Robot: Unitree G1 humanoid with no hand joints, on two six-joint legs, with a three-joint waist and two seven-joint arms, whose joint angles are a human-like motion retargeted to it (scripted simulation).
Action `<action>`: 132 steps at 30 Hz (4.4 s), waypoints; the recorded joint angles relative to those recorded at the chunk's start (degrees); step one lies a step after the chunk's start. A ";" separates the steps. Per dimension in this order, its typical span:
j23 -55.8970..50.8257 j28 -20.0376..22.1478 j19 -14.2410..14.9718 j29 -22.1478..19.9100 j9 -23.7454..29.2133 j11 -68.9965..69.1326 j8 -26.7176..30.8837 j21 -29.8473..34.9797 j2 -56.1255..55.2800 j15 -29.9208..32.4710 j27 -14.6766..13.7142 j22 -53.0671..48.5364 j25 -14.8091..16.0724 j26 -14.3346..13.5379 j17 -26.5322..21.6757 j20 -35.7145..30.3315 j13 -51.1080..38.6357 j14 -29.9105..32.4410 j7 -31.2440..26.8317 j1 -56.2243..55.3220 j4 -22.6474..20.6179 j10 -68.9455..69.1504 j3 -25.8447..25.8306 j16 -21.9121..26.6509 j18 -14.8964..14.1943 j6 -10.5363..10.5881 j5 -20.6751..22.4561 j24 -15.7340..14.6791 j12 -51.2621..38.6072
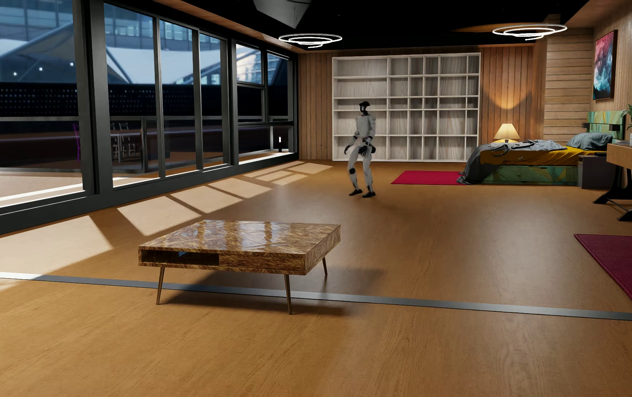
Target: Walk to the wood coffeetable
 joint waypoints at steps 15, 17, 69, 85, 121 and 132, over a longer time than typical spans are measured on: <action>5.91 2.63 4.23 -1.61 -0.09 -32.86 8.78 -1.38 -1.31 18.23 3.99 5.81 -0.01 -0.69 1.07 -6.00 2.32 11.67 -15.46 13.49 -2.04 2.79 0.89 2.14 7.77 5.15 22.22 7.94 0.85; 8.25 -7.53 3.13 -1.95 -0.83 -31.29 6.96 -3.34 0.76 14.41 2.55 13.74 -0.12 0.50 2.04 -15.25 1.54 20.84 -13.20 9.88 -0.99 12.16 -0.31 5.10 -1.41 7.35 23.43 16.52 1.13; 5.78 4.83 -4.98 -3.84 -0.33 -21.79 -5.81 -4.09 13.77 -3.29 -1.92 4.06 -3.38 2.59 4.64 -12.19 -4.71 7.81 2.41 -25.58 20.16 42.21 0.46 7.79 -8.21 9.25 24.88 4.71 1.45; 7.72 8.76 7.08 9.85 -1.17 20.62 1.12 7.44 12.55 24.66 -0.42 10.58 -7.43 2.49 -2.94 -7.99 1.51 10.59 8.54 -14.45 5.46 0.48 3.87 -0.07 -4.14 -1.07 6.18 9.31 3.88; 3.27 7.74 -1.87 -1.56 -2.15 -25.90 4.68 2.31 32.46 1.34 -2.18 7.40 -3.24 4.62 3.24 -8.61 -7.44 21.24 3.11 -24.22 14.17 -7.49 3.95 5.57 -5.77 6.62 26.69 7.57 7.28; 2.31 6.61 3.13 -0.34 -0.58 15.55 3.74 -1.38 -4.81 6.25 2.87 10.06 -0.67 -0.51 -0.93 -12.81 4.90 3.26 6.87 -5.84 1.85 0.87 0.40 1.80 -1.25 -1.79 6.40 14.05 -9.98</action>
